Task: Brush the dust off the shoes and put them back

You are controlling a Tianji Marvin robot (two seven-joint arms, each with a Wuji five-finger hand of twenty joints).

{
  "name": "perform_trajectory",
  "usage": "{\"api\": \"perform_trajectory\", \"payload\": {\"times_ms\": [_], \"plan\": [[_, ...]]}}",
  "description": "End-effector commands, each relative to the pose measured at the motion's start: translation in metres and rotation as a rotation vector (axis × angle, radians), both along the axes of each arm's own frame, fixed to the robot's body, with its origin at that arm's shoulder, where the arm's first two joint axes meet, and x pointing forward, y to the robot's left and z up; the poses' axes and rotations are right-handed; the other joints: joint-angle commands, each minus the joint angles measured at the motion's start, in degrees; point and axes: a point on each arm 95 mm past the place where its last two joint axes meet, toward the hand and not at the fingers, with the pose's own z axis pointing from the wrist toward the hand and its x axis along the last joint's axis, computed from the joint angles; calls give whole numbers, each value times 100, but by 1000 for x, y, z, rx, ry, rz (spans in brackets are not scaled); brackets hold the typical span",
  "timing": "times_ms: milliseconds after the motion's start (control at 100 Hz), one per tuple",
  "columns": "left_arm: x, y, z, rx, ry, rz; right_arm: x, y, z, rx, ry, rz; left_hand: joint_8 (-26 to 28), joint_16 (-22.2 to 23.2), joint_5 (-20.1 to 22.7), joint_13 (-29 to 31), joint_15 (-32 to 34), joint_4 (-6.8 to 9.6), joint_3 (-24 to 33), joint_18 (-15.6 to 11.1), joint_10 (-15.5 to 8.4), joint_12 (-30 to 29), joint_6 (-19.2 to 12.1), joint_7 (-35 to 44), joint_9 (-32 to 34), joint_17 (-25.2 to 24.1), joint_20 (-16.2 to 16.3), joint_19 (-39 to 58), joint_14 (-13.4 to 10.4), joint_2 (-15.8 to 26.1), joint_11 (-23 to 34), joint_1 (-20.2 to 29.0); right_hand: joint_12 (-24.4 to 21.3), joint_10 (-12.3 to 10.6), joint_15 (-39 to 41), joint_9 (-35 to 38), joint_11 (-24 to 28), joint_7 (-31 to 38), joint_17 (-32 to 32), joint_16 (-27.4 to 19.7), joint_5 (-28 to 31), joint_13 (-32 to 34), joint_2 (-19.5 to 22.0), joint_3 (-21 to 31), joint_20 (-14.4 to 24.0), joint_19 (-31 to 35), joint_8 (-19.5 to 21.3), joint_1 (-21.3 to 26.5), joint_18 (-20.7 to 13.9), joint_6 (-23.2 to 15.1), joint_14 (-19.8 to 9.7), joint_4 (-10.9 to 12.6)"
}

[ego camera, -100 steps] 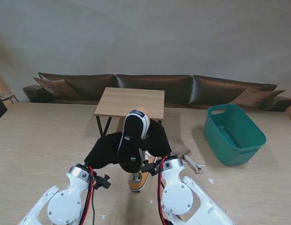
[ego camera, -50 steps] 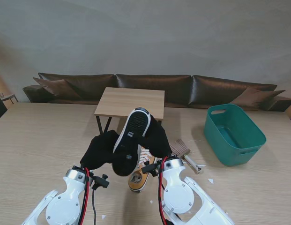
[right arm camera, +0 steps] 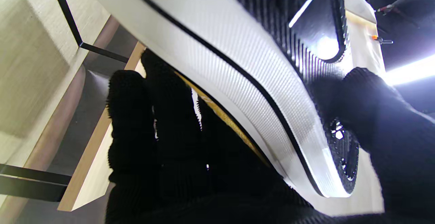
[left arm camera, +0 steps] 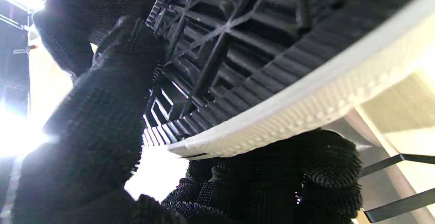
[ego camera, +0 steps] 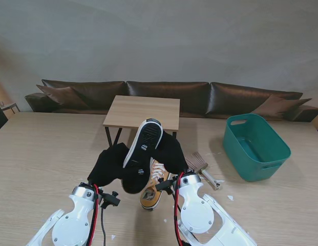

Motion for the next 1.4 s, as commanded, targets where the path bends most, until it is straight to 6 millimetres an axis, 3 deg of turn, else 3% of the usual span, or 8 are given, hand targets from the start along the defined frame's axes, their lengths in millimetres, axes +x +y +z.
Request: {"api": "perform_trajectory", "payload": {"times_ms": [0, 180, 210, 540, 720, 930, 1390], "plan": [[2, -4, 4, -22, -1, -18, -2, 4, -2, -6, 3, 19, 363, 196, -6, 737, 921, 922, 3117, -77, -459, 161, 90, 809, 245, 25, 13, -58, -444, 689, 230, 887, 127, -93, -2, -54, -159, -205, -1340, 64, 222, 94, 399, 651, 106, 189, 115, 524, 51, -737, -21, 632], [0, -4, 5, -50, 4, -36, 1, -1, -3, 16, 30, -2, 322, 162, 46, 741, 987, 963, 3152, -124, -509, 181, 57, 779, 280, 75, -40, -96, -501, 623, 235, 870, -49, -62, -104, -598, -475, -928, -1660, 90, -1190, -284, 498, 249, 149, 44, -261, 320, 89, -611, 137, 600], [-1, -3, 6, -51, 4, -35, 2, -1, -3, 23, 34, -6, 319, 158, 47, 740, 988, 963, 3154, -125, -523, 179, 54, 778, 281, 76, -43, -97, -506, 621, 233, 865, -195, -66, -103, -682, -449, -653, -1690, 82, -1520, -331, 490, 202, 235, -11, -727, 259, 90, -608, 154, 589], [-4, 2, 3, -50, 25, -20, 2, -3, -7, 76, 73, -20, 300, 97, 54, 728, 948, 963, 3138, -135, -505, 172, 48, 753, 267, 88, -97, -142, -511, 637, 201, 901, -284, -28, 5, -1307, -348, -481, -2002, 94, -2820, -813, 696, -208, 374, -139, -1008, 14, 122, -530, 326, 542], [-7, 9, 0, -36, 36, 3, 4, -6, -7, 71, 74, -42, 298, 92, 67, 733, 949, 966, 3125, -136, -495, 171, 56, 753, 270, 89, -110, -148, -519, 636, 193, 901, -315, -18, -73, -1449, -338, -406, -2125, 37, -2818, -1018, 840, -351, 401, -212, -1062, -96, 125, -781, 363, 532], [-7, 19, -7, -21, 76, 50, 9, -13, -9, 26, 54, -64, 296, 80, 69, 733, 950, 969, 3122, -125, -477, 150, 55, 752, 287, 109, -137, -176, -515, 638, 176, 901, -322, 8, -242, -1624, -376, -364, -2322, -49, -2101, -1330, 899, -514, 432, -390, -1084, -168, 190, -1320, 407, 525], [1, 32, -37, 62, 243, 163, 17, -38, -25, -155, 5, -88, 254, 32, 60, 722, 881, 926, 2962, -9, -364, 58, 69, 691, 262, 147, -193, -257, -442, 717, 78, 964, -288, 13, -351, -1606, -387, -387, -2313, -119, -1697, -1367, 1013, -589, 495, -493, -1044, -193, 187, -1241, 376, 564]]}}
